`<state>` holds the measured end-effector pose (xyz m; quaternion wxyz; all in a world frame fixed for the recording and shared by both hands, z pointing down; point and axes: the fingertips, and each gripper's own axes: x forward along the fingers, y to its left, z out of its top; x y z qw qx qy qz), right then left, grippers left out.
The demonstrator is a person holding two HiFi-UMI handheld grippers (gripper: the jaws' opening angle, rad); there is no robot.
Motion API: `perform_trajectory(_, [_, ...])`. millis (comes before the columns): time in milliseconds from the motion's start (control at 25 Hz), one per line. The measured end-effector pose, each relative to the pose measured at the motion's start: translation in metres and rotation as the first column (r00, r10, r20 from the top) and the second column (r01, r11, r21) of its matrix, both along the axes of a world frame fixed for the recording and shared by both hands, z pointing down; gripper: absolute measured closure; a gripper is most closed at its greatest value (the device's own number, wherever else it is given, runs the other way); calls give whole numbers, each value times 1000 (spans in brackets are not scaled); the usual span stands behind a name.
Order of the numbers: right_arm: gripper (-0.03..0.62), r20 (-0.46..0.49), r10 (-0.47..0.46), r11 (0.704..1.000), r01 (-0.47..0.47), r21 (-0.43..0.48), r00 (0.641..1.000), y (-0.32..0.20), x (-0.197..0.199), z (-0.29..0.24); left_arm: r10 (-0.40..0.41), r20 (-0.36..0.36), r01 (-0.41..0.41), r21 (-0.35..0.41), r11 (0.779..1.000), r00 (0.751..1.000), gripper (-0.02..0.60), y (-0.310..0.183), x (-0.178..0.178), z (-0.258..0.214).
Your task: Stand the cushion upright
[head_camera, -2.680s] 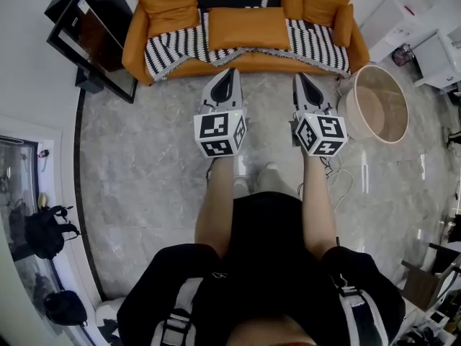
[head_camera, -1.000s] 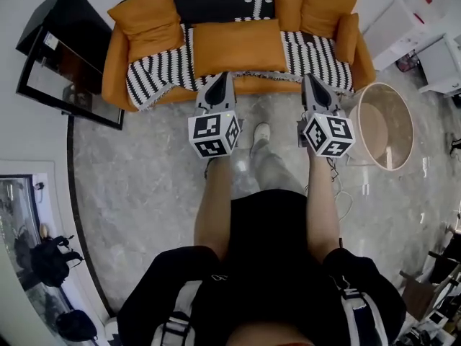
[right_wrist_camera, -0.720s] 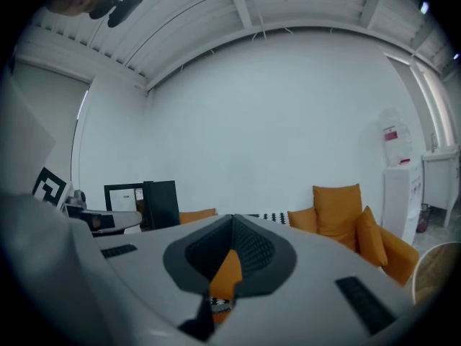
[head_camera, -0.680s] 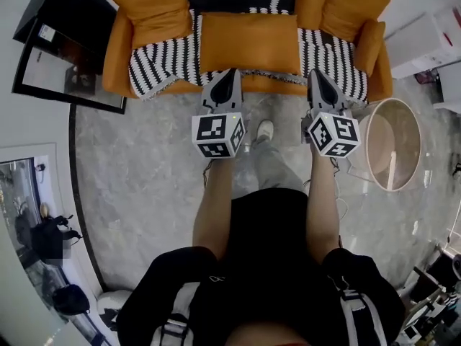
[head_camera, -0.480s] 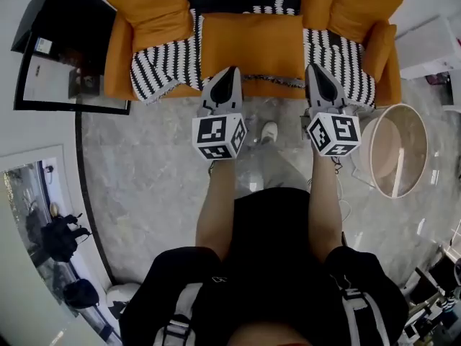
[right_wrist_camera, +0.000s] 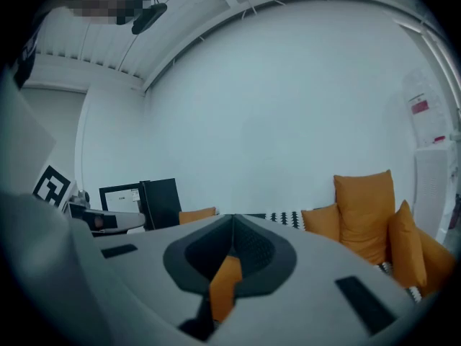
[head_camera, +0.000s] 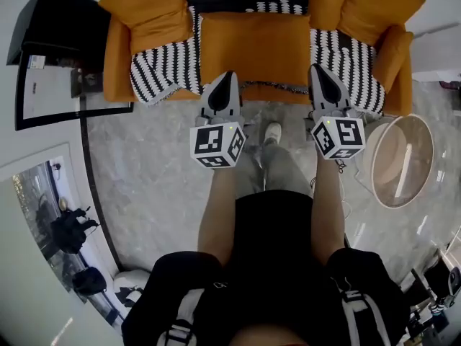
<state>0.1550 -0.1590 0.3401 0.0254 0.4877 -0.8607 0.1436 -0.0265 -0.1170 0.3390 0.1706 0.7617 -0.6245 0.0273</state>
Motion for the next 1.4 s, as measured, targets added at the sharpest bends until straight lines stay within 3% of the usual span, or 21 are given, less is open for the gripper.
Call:
perform_trajectory(360, [583, -21, 15, 995, -17, -98, 1000, -4, -42, 55, 26, -16, -28, -95, 995, 1000, 572, -11, -46, 53])
perform_trajectory(560, [583, -100, 60, 978, -78, -193, 993, -6, -26, 109, 43, -57, -54, -198, 979, 997, 572, -24, -53, 109])
perform_trajectory(920, [583, -141, 60, 945, -102, -311, 988, -19, -26, 212, 89, -97, -119, -373, 920, 991, 572, -36, -70, 215])
perform_trajectory(1120, [582, -160, 46, 933, -100, -347, 986, -24, -3, 260, 127, -88, -153, -429, 890, 988, 571, -37, -80, 270])
perform_trajectory(1400, [582, -205, 35, 892, -122, -435, 978, -28, 18, 349, 156, -47, -158, -523, 838, 987, 571, -30, -130, 362])
